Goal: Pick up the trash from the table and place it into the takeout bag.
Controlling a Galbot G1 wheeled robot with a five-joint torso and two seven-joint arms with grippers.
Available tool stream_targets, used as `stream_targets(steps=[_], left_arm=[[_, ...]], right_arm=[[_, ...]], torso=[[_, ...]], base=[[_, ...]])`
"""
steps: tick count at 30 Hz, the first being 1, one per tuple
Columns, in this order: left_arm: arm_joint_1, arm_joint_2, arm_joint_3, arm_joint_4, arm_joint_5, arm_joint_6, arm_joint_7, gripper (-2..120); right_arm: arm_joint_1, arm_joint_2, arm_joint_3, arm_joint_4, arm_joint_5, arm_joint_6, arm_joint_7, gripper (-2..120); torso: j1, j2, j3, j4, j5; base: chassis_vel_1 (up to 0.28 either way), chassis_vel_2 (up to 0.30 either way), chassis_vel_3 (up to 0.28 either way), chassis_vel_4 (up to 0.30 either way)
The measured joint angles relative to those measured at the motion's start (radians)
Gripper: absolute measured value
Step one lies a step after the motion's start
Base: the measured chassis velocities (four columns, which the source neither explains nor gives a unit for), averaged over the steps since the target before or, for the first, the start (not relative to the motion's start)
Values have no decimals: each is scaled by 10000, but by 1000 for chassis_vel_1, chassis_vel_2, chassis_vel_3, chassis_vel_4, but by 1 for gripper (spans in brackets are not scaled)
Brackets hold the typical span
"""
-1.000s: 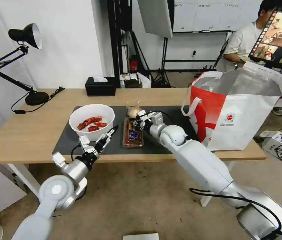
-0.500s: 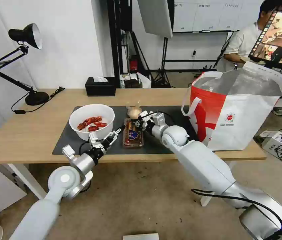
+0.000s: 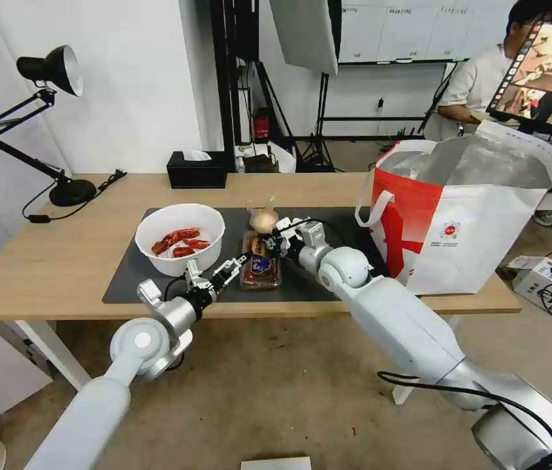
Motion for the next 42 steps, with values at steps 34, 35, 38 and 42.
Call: stream_targets(steps=[34,35,38,42], left_arm=[[-901,21,718,748,673,121,-486,100],[-903,18,721,750,675,120,-487,100],[-914,5,739,761,690,116,-491,99],[-924,-8,760,773,711,113,-494,88]], right_arm=[[14,64,35,69,50,-121,92,0],[13,64,35,68,50,-121,93,0],[12,65,35,69,51,-121,95,0],[12,65,36,69,52,-121,99,0]], torso=[[-1,1,-2,1,1],[-1,1,-2,1,1],[-1,1,-2,1,2],[-1,1,-2,2,1]], base=[[0,0,0,0],[0,0,0,0],[0,0,0,0],[0,0,0,0]])
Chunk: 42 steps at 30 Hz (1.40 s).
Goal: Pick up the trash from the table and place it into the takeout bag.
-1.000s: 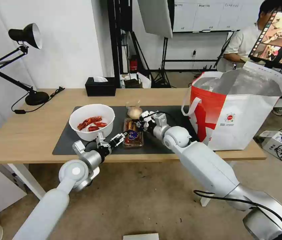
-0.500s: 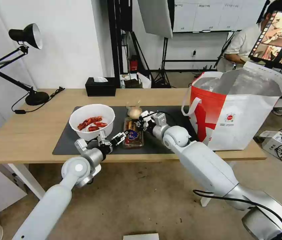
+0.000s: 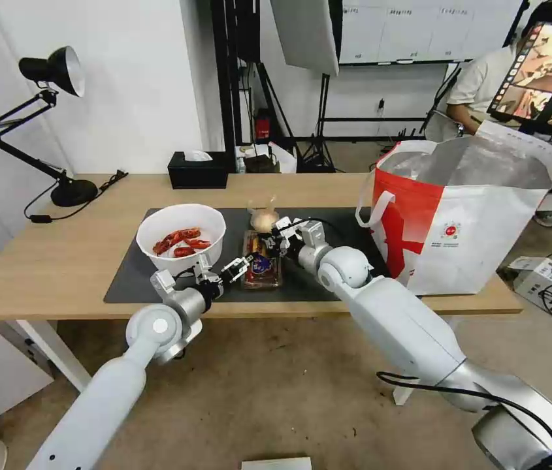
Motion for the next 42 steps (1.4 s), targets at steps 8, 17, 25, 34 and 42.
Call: stream_targets(steps=[8,17,25,34,42], left_arm=[[-31,-73,49,92,12,-40,-108,53],[-41,-22,121,58,-23,7,-157,21],[-40,17,93,-33,-33,-34,-179,0],[79,16,13,-220,-12,-83,-180,0],[349,50,-396,-985,-61,-305,-125,0]], right_arm=[[0,-25,4,14,15,0,14,0],[-4,-19,-1,-2,48,-17,51,0],[11,20,-19,-8,84,-53,92,0],[-122,-65,234,456,382,39,192,0],[-827,-1080,1776,2765,1785,1374,1367,12]], torso=[[1,-1,2,2,-2],[2,-2,4,-3,-3],[2,-1,2,-2,-1],[3,-2,3,-1,-1],[2,-2,1,-1,-1]], base=[[0,0,0,0],[0,0,0,0],[0,0,0,0],[0,0,0,0],[0,0,0,0]])
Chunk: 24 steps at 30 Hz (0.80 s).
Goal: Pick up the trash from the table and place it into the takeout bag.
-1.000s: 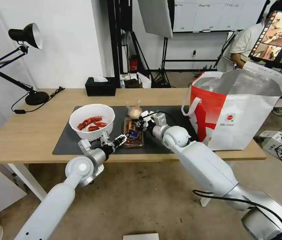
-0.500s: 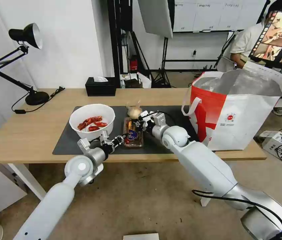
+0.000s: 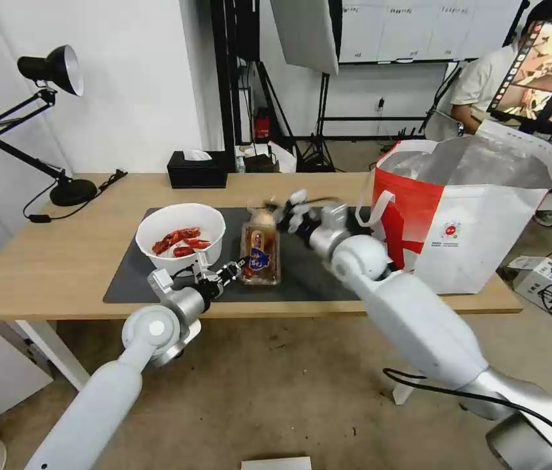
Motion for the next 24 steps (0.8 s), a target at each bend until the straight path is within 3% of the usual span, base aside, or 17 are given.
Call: stream_targets(steps=[6,11,16,19,24], left_arm=[[34,92,-238,-403,18,-211,7,0],[-365,402,-396,-704,521,-585,266,0],[-811,623,-206,-761,1037,-858,407,0],[-1701,675,246,-767,1471,-1311,429,0],[-2455,562,725,-538,1716,-1655,410,0]], right_arm=[[-1490,-808,986,1316,146,297,462,30],[-4355,-1339,2458,2903,-581,829,395,51],[-6167,-1240,3118,3730,-1376,1257,272,65],[-7596,-935,3770,4429,-2248,1786,162,82],[-8559,-715,4262,4807,-2875,2382,74,95]], torso=[[-1,0,0,-2,3],[-2,1,0,-3,2],[-2,1,0,-2,2],[-3,1,-1,-2,1],[-3,1,-1,-2,0]], base=[[0,0,0,0],[0,0,0,0],[0,0,0,0],[0,0,0,0],[0,0,0,0]])
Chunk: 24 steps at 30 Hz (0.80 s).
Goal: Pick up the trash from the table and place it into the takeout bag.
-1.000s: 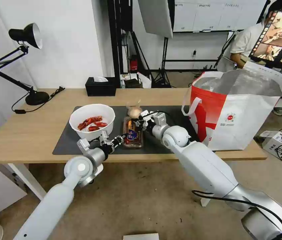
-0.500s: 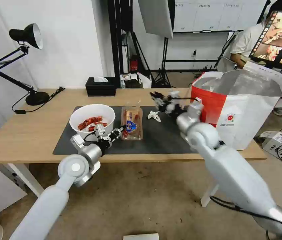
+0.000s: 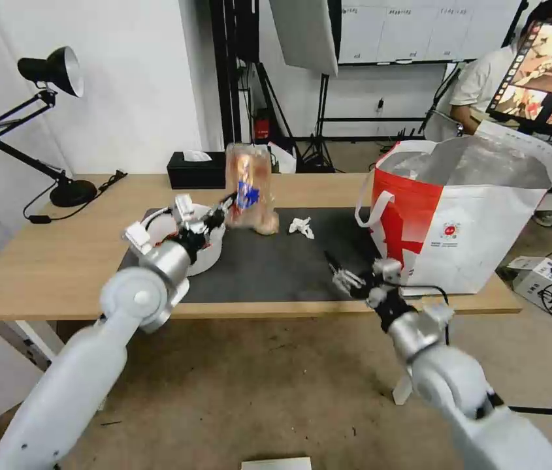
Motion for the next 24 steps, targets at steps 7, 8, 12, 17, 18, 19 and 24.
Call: stream_targets(steps=[7,8,12,17,18,19,24], left_arm=[[-1531,-502,1093,793,612,-680,-156,0],[-1945,-683,1404,1023,769,-781,-181,0],[-2905,-1204,2148,1559,1076,-970,-221,0],[-3945,-1888,3125,2244,1479,-1231,-225,0],[-4211,-2042,3450,2470,1703,-1365,-226,0],[-4211,-2042,3450,2470,1703,-1365,-226,0],[-5170,-2807,4622,3351,2625,-1662,-230,0]], right_arm=[[-1335,444,707,240,-824,962,-144,100],[-1647,568,871,240,-993,1183,-178,100],[-2303,797,1200,154,-1235,1605,-258,100],[-2909,1141,1474,49,-1523,1936,-380,100],[-3033,1251,1489,7,-1617,2010,-408,100],[-3033,1251,1489,7,-1617,2010,-408,100],[-3292,1635,1354,-78,-2109,2175,-481,100]], torso=[[0,0,2,1,1],[1,0,2,1,2],[1,0,1,1,3],[2,0,1,0,2],[2,0,1,-1,1],[2,0,1,-1,1],[2,0,2,0,3]], base=[[0,0,0,0],[0,0,0,0],[0,0,0,0],[0,0,0,0],[0,0,0,0],[0,0,0,0],[0,0,0,0]])
